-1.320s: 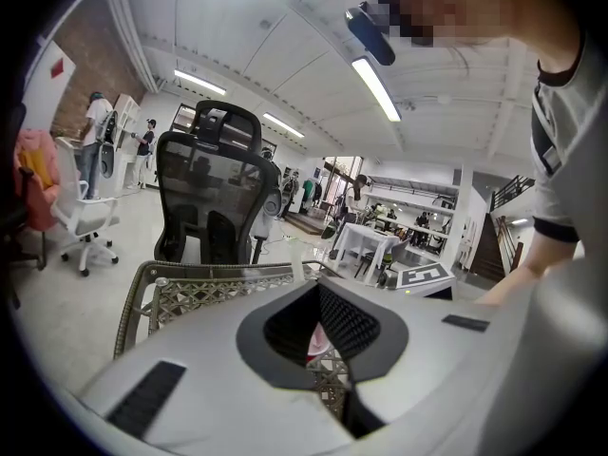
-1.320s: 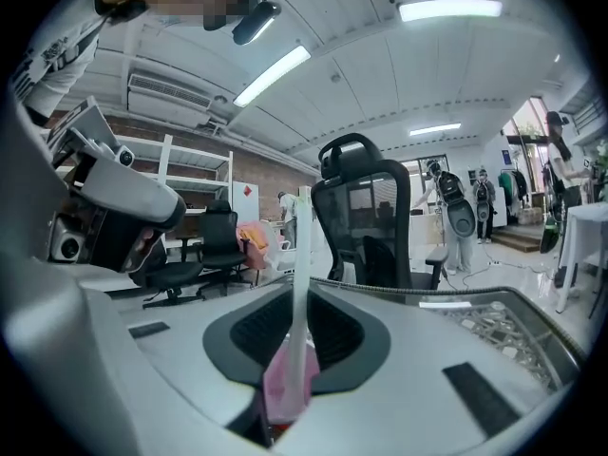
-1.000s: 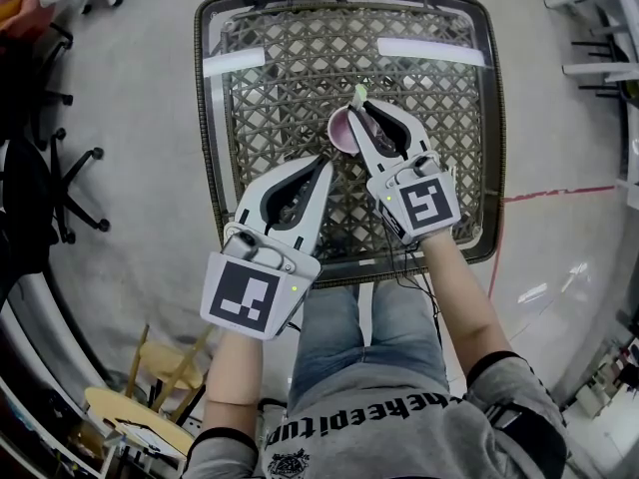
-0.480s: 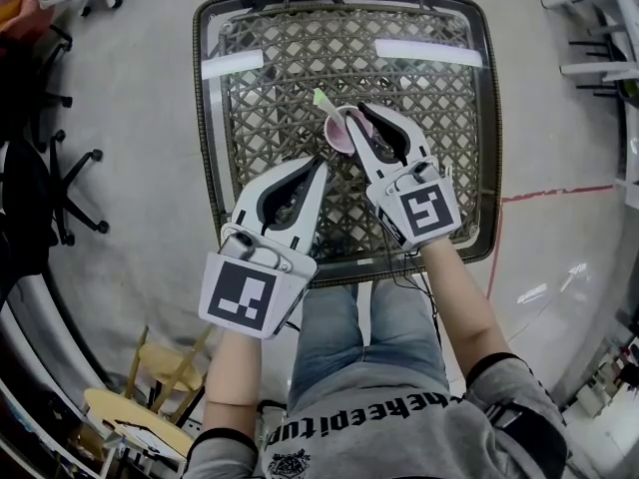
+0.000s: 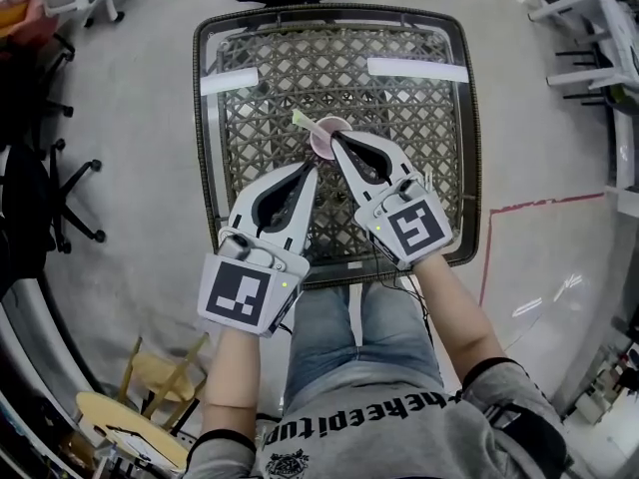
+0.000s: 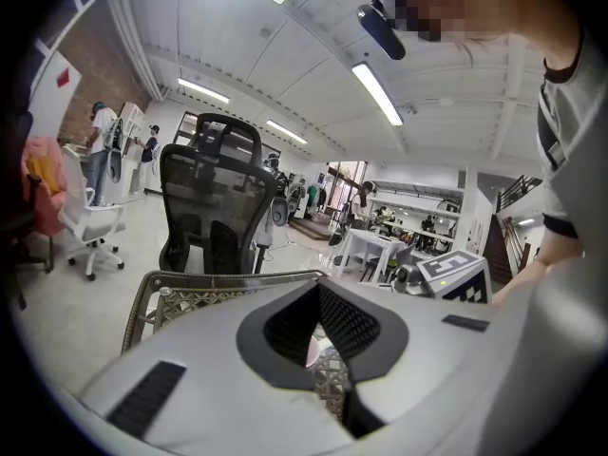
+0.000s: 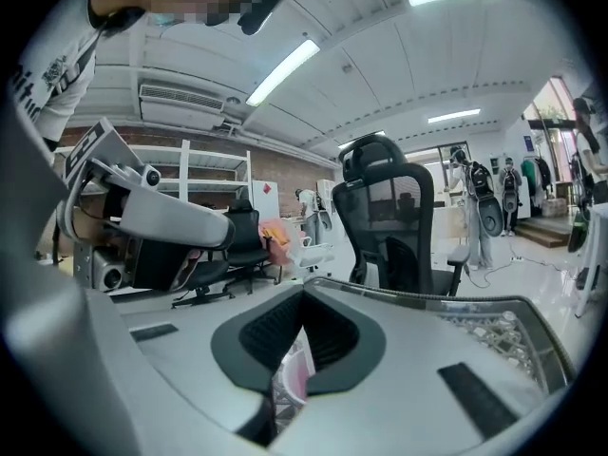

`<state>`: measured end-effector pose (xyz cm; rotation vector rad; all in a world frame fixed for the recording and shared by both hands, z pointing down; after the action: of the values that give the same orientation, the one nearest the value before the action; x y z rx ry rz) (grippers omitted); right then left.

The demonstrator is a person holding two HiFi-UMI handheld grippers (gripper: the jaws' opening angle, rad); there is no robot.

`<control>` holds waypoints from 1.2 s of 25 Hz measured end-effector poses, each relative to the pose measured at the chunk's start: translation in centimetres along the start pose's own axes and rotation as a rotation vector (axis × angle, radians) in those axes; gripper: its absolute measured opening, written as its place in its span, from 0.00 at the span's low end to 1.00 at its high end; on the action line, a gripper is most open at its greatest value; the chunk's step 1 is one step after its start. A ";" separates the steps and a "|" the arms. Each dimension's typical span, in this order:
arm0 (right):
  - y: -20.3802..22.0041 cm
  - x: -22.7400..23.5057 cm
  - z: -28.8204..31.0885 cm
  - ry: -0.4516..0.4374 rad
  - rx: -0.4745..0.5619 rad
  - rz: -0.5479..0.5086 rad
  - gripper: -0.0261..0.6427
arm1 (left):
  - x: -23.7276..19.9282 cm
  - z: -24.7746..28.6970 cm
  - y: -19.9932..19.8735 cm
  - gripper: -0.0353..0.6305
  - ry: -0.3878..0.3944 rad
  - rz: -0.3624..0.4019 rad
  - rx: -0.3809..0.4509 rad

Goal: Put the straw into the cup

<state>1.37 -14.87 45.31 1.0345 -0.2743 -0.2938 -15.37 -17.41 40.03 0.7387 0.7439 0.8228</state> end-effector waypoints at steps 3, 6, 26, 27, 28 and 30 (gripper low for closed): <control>-1.1 -0.8 -1.1 -0.040 0.001 -0.010 0.04 | 0.6 -0.6 -0.7 0.08 -0.029 -0.001 0.047; -2.3 -1.3 -2.2 -0.075 0.010 -0.021 0.04 | 1.2 -1.2 -1.2 0.08 -0.050 0.003 0.062; -8.7 -3.0 -11.4 -0.210 0.086 -0.038 0.04 | 8.6 -5.5 -4.2 0.08 -0.174 0.006 0.211; -8.9 -3.1 -11.8 -0.216 0.089 -0.042 0.04 | 8.9 -5.6 -4.3 0.08 -0.179 0.009 0.215; -9.0 -3.2 -12.2 -0.228 0.098 -0.048 0.04 | 9.2 -5.8 -4.4 0.08 -0.184 0.012 0.218; -9.2 -3.4 -12.9 -0.256 0.123 -0.059 0.04 | 9.8 -6.1 -4.6 0.08 -0.195 0.016 0.226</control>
<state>1.87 -7.79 30.77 1.1287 -0.4979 -0.4687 -14.01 -9.71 30.36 1.0134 0.6621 0.6765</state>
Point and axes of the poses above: the fingertips, and each gripper's own axes: z forward along the fingers, x to its right, y out of its underside, the point moved 10 cm from there along -z, backward along the fingers, and after that the axes turned 13 degrees about -x, right-handed, at the moved point
